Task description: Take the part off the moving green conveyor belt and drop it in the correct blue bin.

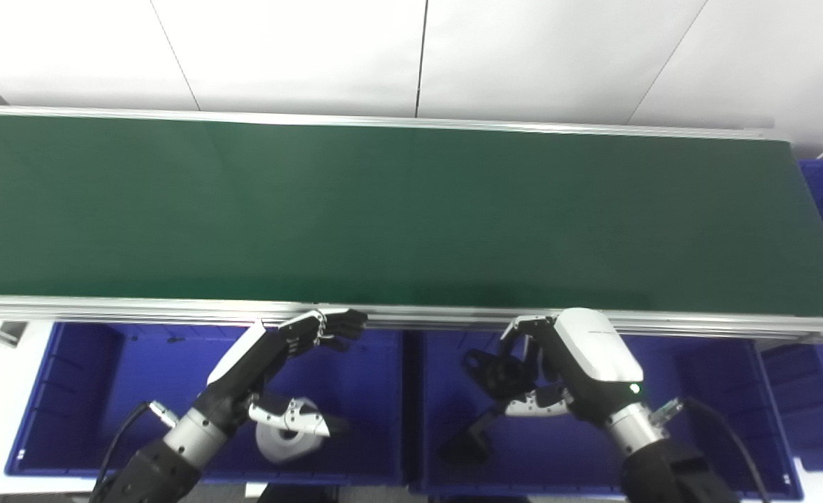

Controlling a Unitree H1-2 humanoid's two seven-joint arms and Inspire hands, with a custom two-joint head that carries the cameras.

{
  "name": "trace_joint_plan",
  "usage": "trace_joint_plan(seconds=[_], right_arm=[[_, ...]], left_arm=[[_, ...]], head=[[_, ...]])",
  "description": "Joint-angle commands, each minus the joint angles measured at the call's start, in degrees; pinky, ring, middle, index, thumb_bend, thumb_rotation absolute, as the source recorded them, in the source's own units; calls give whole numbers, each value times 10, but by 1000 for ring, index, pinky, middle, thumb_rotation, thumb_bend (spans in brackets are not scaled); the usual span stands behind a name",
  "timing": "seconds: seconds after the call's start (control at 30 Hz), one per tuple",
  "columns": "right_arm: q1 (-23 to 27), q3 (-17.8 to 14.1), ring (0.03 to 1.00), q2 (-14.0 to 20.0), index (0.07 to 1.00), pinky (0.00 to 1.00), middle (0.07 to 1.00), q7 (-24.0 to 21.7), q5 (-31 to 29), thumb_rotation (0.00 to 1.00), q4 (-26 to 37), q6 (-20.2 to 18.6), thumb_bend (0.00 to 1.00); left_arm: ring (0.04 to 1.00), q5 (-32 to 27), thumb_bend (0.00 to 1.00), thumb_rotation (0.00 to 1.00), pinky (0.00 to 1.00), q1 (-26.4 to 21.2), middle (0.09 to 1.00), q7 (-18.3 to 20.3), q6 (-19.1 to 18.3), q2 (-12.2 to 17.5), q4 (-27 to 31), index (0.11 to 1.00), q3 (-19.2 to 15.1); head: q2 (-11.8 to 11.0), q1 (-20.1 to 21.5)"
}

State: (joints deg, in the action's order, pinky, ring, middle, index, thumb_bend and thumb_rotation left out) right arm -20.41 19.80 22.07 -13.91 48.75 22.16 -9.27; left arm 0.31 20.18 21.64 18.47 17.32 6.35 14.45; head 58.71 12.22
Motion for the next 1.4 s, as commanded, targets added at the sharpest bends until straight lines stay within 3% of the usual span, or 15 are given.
trace_joint_plan(seconds=[0.0,0.07,0.17,0.27,0.33,0.37,0.43,0.53,0.63,0.87,0.9,0.93,1.07,1.27,1.37], right_arm=[[15,0,253,7,483,185,337,-7,-1,123,-7,19,514],[25,3,279,10,508,208,383,-13,2,25,-27,17,517],[40,10,323,7,493,247,458,-34,8,2,-54,-1,524],[52,22,432,5,525,343,437,-42,42,3,-76,-12,519],[61,33,603,6,505,512,625,-70,66,121,-84,-27,509],[65,39,745,9,708,664,757,-92,71,520,-84,-34,580],[67,44,842,14,844,787,854,-134,69,816,-76,-45,653],[58,38,908,15,915,863,919,-169,53,927,-52,-56,696],[34,16,957,9,951,918,964,-152,26,967,-15,-48,738],[-31,-15,897,-30,899,816,912,-46,-28,754,71,13,790],[-40,-18,886,-42,904,801,908,-26,-47,753,79,25,789],[-48,-22,839,-53,889,734,879,-8,-68,674,82,37,798],[-72,-32,816,-87,913,694,873,28,-152,601,78,67,836],[-87,-32,820,-123,931,731,865,75,-235,427,43,130,898],[-82,-33,834,-122,942,781,869,63,-275,393,34,129,932]], left_arm=[[770,-13,876,189,713,-9,796,-2,21,0,2,794,-5],[764,-11,875,190,712,-10,792,-3,25,-1,-1,792,-5],[766,-11,876,204,716,-9,794,-2,19,-2,2,795,-6],[769,-12,877,198,717,-9,797,-2,18,-2,2,795,-5],[767,-13,879,202,715,-9,796,-1,16,-2,2,794,-5],[767,-14,882,202,716,-8,796,0,16,-2,3,793,-5],[766,-12,886,200,715,-7,794,-2,13,-2,6,791,-5],[765,-7,888,198,710,-3,793,-4,8,-3,12,789,-4],[767,-3,885,196,713,-2,795,-4,11,-3,12,790,-4],[770,-6,882,200,712,-2,798,0,11,1,11,795,-3],[770,-5,883,202,713,-2,798,0,13,1,10,795,-3],[769,-5,880,203,713,-3,799,0,16,1,8,798,-3],[776,-3,880,203,731,-2,801,-1,24,1,5,806,-2],[793,-11,876,203,741,-5,828,-1,35,-2,-7,835,-4],[816,-14,876,213,759,-5,850,-3,31,-4,-8,852,-6]], head=[[2,-1],[3,0],[4,2],[4,6],[4,7],[4,7],[5,5],[5,2],[6,1],[5,5],[4,4],[3,4],[0,0],[3,5],[1,4]])
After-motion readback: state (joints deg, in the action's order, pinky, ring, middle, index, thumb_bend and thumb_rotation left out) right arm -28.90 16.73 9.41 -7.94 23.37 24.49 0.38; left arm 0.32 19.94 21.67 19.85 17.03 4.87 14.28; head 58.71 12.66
